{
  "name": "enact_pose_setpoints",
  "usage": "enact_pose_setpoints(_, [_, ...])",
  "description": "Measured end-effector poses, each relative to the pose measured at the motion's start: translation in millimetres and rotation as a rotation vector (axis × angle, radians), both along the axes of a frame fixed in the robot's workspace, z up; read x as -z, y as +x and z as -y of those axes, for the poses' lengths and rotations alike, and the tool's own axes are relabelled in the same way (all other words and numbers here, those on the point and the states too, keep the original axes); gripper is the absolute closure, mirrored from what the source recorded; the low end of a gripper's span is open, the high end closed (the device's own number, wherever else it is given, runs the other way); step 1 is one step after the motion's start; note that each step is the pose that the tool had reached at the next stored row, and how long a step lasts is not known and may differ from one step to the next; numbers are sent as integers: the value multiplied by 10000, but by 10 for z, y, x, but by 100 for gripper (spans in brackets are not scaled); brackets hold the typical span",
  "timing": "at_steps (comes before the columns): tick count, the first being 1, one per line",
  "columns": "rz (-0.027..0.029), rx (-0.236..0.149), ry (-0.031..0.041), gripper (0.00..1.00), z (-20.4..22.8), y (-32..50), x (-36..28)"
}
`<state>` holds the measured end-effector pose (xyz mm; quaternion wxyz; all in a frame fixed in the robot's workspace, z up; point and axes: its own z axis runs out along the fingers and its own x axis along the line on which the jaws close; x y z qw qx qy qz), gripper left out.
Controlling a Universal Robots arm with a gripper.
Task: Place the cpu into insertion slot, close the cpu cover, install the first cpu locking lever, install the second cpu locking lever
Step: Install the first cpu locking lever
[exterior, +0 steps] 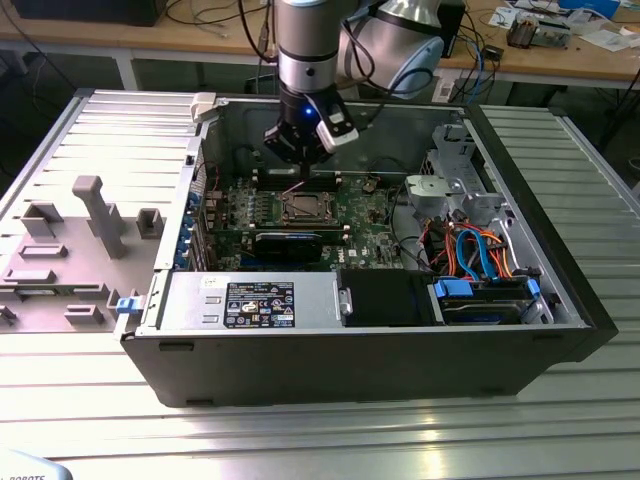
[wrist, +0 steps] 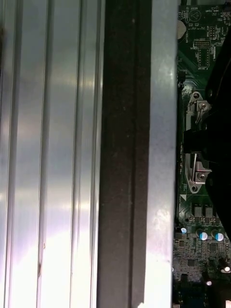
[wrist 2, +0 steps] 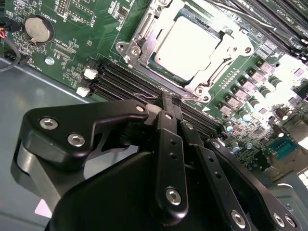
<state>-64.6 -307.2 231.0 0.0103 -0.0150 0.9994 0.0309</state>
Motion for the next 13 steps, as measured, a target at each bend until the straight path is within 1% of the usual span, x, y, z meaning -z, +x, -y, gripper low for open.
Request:
enact_pose_setpoints(2, [0, 0, 0, 89, -1, 24, 14])
enact_pose_setpoints(13, [0, -1, -3, 89, -14, 95, 81])
